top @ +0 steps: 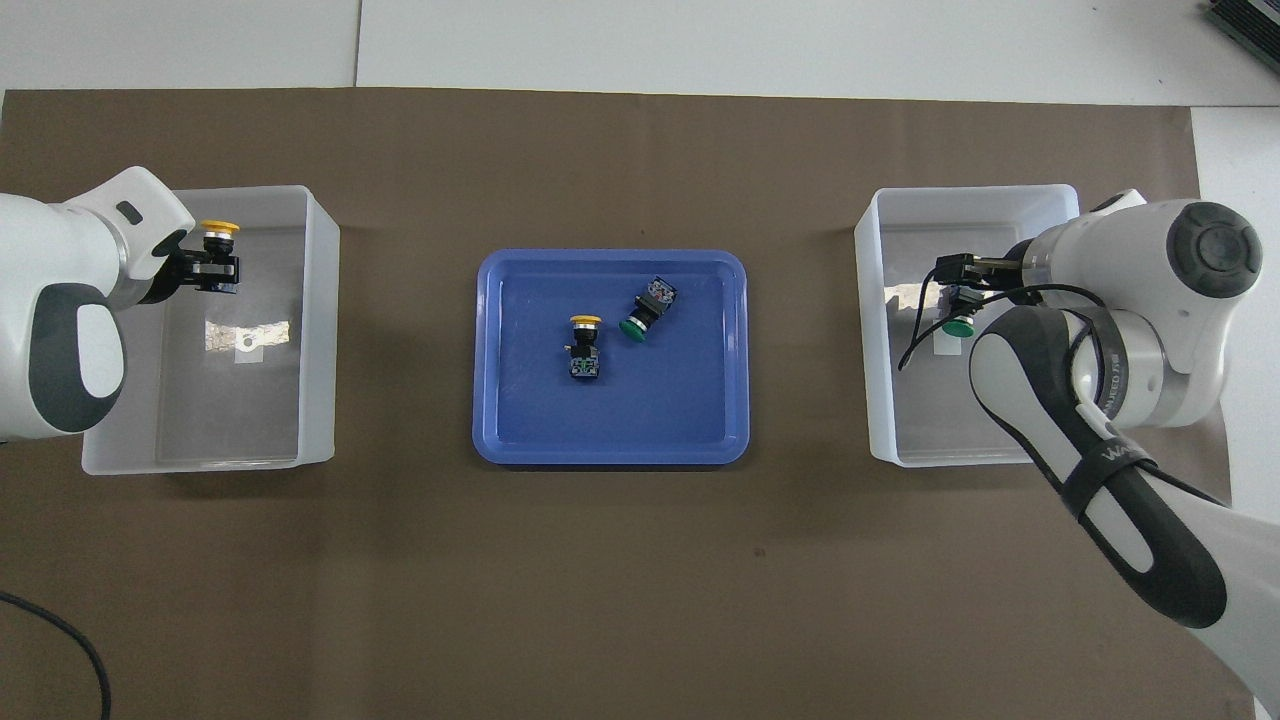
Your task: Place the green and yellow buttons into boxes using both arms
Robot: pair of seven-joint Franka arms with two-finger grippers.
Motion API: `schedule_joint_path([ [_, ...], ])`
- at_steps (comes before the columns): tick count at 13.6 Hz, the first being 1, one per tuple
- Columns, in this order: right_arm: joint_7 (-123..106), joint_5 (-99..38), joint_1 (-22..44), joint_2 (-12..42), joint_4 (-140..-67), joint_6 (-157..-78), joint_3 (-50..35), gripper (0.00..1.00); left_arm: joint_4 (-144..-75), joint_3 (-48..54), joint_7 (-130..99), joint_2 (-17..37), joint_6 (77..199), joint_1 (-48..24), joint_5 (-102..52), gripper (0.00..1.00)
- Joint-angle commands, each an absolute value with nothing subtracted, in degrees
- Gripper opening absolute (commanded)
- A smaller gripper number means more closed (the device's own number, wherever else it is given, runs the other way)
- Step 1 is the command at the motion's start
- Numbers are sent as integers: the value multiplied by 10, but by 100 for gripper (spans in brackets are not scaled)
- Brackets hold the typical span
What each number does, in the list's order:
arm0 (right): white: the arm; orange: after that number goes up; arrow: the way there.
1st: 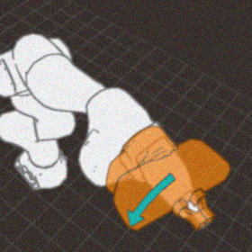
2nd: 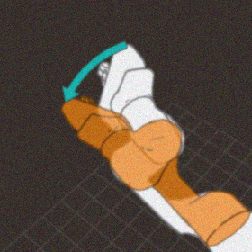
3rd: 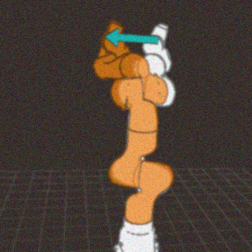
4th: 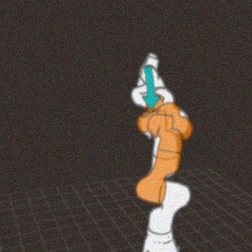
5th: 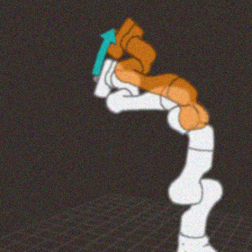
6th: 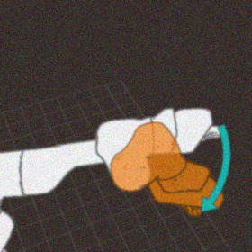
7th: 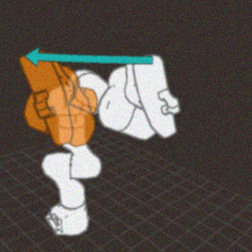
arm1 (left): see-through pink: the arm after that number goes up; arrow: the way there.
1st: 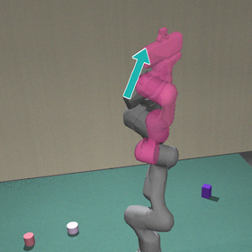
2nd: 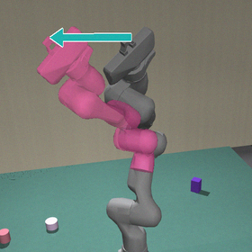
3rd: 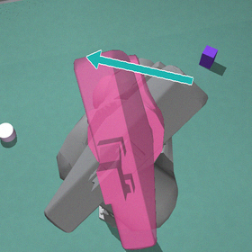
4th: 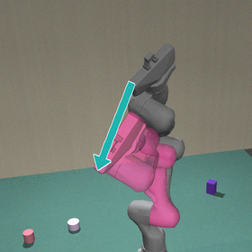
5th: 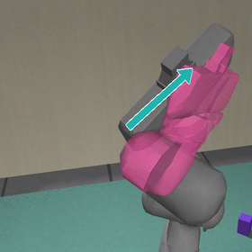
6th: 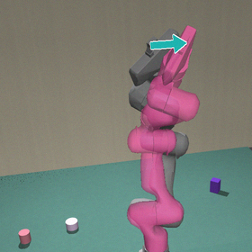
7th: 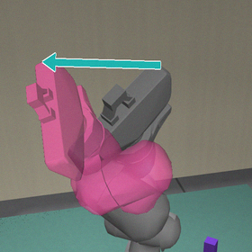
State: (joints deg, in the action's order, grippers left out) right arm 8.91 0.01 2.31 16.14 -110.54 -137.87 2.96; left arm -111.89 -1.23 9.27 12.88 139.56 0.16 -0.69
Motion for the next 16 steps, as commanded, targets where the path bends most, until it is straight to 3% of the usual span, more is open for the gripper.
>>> schedule_joint_path([
  [1, 122, -7, 33, 131, -1048, -1286, 19, 100, -1112, -7, 132, 154, 1425, 22, -4, 0],
  [3, 196, 0, 68, 134, -997, -1238, 20, 100, -1111, -8, 134, 177, 1459, 24, -2, 0],
  [6, 276, 0, 137, 143, -984, -1247, 19, 100, -1111, -8, 134, 201, 1496, 24, -2, 0],
  [11, 415, -1, 230, 235, -904, -1265, 19, 100, -1111, -8, 130, 229, 1540, 24, -2, 1],
  [13, 438, -9, 251, 259, -903, -1316, 19, 100, -1112, -8, 117, 229, 1542, 24, -3, 27],
  [14, 451, -5, 265, 283, -900, -1331, 19, 100, -1112, -7, 104, 230, 1549, 24, -3, 54],
  [16, 467, -4, 293, 335, -876, -1374, 19, 100, -1108, -7, 93, 231, 1551, 24, -3, 96],
])
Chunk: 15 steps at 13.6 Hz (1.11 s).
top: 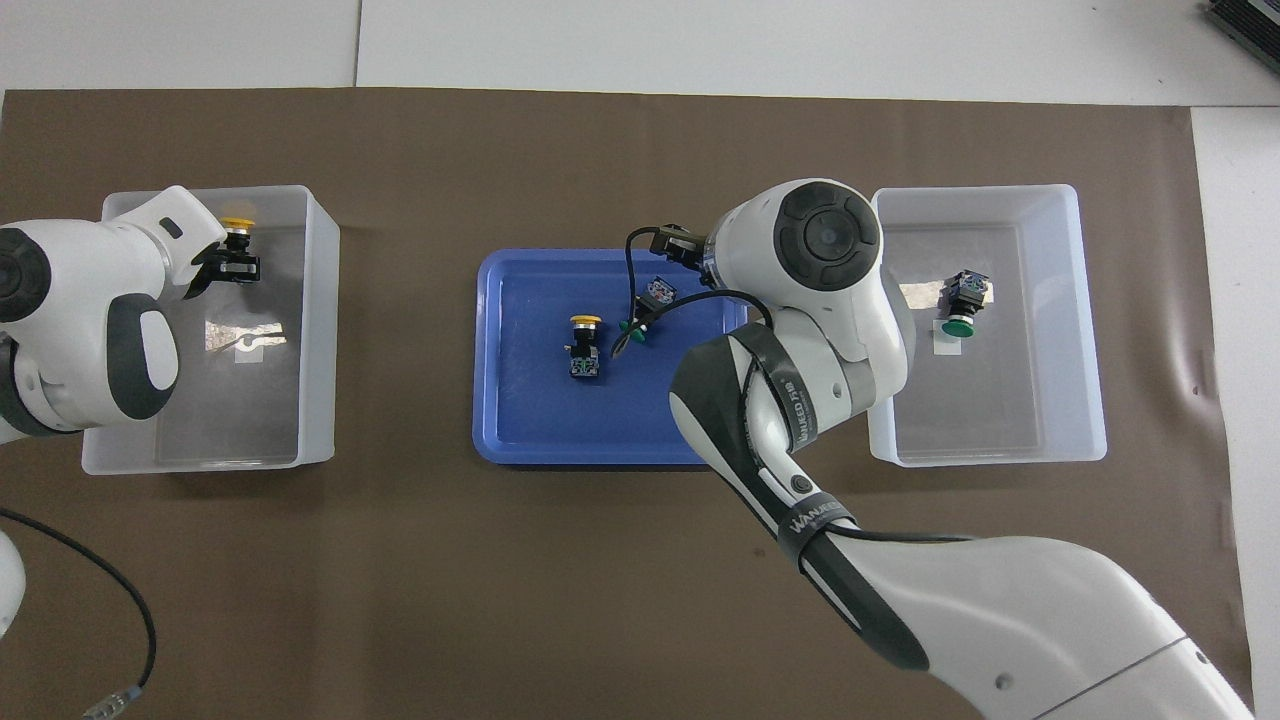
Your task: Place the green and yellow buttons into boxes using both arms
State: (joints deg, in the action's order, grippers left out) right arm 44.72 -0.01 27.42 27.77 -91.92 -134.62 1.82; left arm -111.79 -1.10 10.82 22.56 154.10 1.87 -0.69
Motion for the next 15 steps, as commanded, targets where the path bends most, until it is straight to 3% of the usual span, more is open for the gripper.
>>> schedule_joint_path([
  [1, 467, 0, 295, 346, -872, -1382, 19, 100, -1107, -7, 93, 230, 1551, 24, -3, 100],
  [6, 464, 1, 311, 345, -886, -1378, 19, 100, -1107, -6, 93, 196, 1536, 22, -4, 100],
  [10, 461, 3, 323, 344, -916, -1376, 19, 98, -1111, -6, 93, 118, 1443, 13, -4, 100],
  [14, 459, 12, 316, 340, -933, -1383, 19, 81, -1108, -4, 94, 87, 1347, -26, -4, 100],
  [15, 459, 12, 316, 341, -933, -1383, 19, 58, -1108, -4, 93, 87, 1344, -37, -4, 100],
])
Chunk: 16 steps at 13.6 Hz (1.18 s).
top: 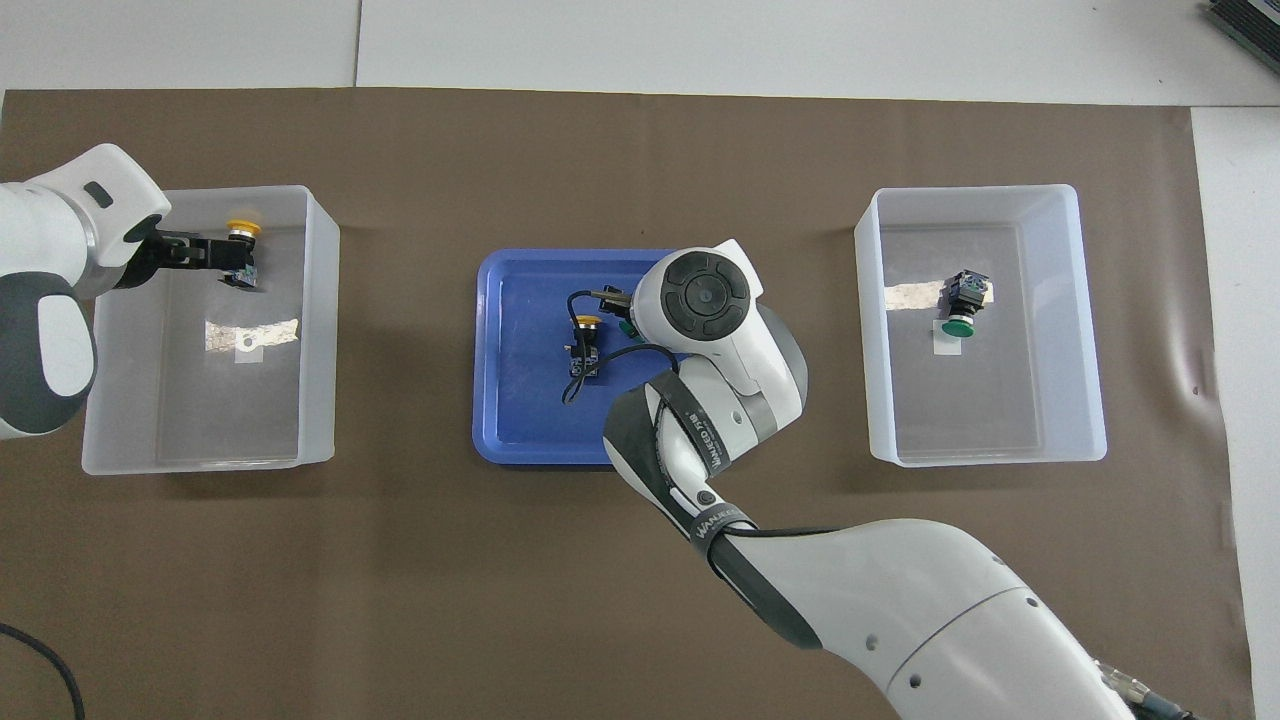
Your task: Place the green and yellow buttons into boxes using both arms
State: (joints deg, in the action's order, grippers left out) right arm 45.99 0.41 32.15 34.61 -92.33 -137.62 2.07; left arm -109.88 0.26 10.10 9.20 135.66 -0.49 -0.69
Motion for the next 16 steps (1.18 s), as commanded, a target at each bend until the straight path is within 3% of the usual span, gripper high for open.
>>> schedule_joint_path([
  [1, 464, 11, 316, 341, -932, -1383, 19, 36, -1109, -4, 93, 87, 1343, -49, -4, 100],
  [2, 467, 11, 316, 341, -930, -1383, 19, 15, -1112, -4, 93, 87, 1344, -64, -4, 100],
  [3, 468, 7, 316, 341, -927, -1380, 19, 0, -1116, -2, 93, 84, 1345, -77, -4, 100],
  [6, 492, 4, 319, 320, -918, -1355, 20, 0, -1118, -1, 87, 84, 1343, -124, -4, 100],
  [10, 505, 4, 302, 201, -923, -1219, 25, 0, -1129, -2, -9, 88, 1353, -185, -4, 100],
  [13, 446, 11, 257, 150, -928, -1138, 25, 0, -1129, -3, -98, 109, 1364, -236, -4, 100],
  [16, 315, 11, 176, 119, -962, -1121, 25, 0, -1129, -2, -181, 133, 1380, -280, -4, 100],
])
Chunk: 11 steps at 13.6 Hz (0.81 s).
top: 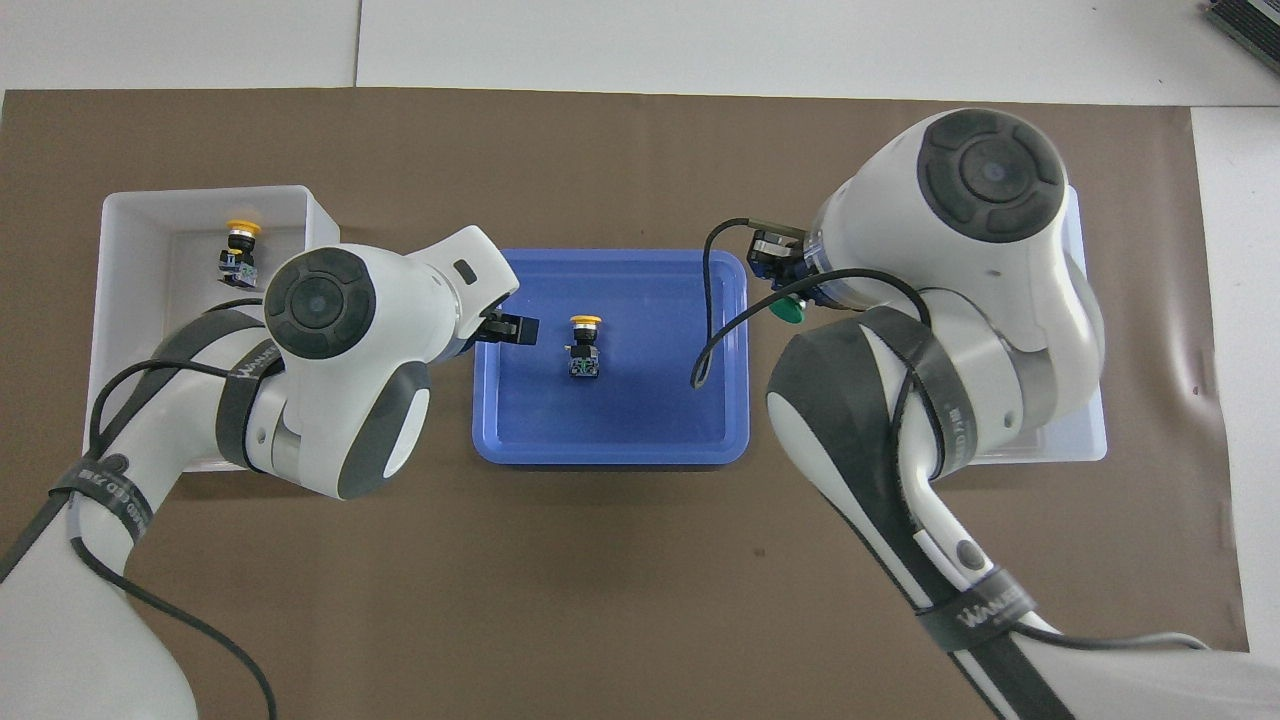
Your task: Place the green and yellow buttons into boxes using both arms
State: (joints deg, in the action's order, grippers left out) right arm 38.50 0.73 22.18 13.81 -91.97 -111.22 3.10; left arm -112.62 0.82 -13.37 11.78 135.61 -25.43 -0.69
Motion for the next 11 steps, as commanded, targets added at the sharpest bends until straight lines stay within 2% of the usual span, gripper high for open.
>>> schedule_joint_path([
  [1, 267, 11, 150, 111, -980, -1121, 25, 0, -1129, -2, -219, 148, 1401, -297, -4, 100],
  [3, 181, 11, 99, 91, -1033, -1134, 25, 0, -1128, -4, -294, 184, 1435, -333, -4, 100],
  [6, 73, 2, 45, 57, -1125, -1183, 24, 0, -1129, -3, -306, 196, 1460, -336, -4, 100],
  [8, 43, 1, 30, 42, -1192, -1243, 24, 0, -1130, -3, -306, 206, 1481, -347, -4, 100],
  [11, 29, 0, 28, 43, -1228, -1273, 23, 0, -1139, -2, -306, 209, 1488, -354, -4, 100],
])
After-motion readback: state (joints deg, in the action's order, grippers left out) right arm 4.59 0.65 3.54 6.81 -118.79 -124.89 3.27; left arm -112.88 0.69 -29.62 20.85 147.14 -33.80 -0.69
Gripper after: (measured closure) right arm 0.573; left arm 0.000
